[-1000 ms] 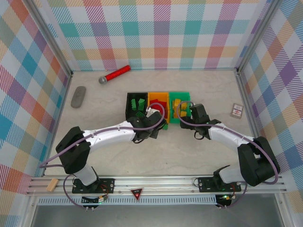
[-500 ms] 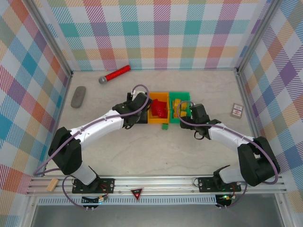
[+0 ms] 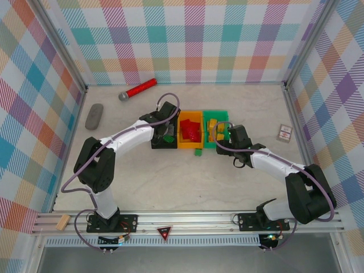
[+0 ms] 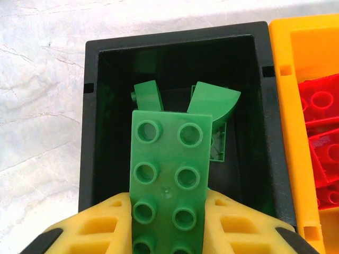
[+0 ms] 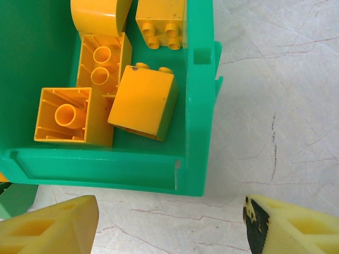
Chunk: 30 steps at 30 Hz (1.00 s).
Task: Sort the legos into containers by color
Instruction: Place the lego in the container, then pick up the lego from the center of the table.
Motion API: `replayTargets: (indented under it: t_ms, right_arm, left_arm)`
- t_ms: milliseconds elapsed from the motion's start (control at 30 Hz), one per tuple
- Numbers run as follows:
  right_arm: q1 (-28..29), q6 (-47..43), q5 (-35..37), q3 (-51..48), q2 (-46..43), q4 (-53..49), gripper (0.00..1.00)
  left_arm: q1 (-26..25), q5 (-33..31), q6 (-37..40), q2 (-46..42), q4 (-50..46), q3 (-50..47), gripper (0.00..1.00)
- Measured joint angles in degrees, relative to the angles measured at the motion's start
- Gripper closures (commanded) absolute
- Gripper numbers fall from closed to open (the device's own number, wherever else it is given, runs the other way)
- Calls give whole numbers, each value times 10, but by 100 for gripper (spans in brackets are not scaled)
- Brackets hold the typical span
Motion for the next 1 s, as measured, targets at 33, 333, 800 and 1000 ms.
replayTargets:
  t_ms: [33, 333, 800, 1000]
  right_arm:
    - [0, 0, 0, 0, 0, 0, 27]
    - [0, 0, 0, 0, 0, 4, 27]
    - [0, 0, 0, 0, 0, 4, 27]
    - [0, 0, 0, 0, 0, 6, 27]
  left_arm:
    - [1, 1, 2, 0, 0, 1, 73]
    - [5, 12, 7, 0, 1, 6, 49]
    - [6, 75, 5, -144, 75, -152, 46]
    - [6, 91, 2, -198, 123, -255, 47]
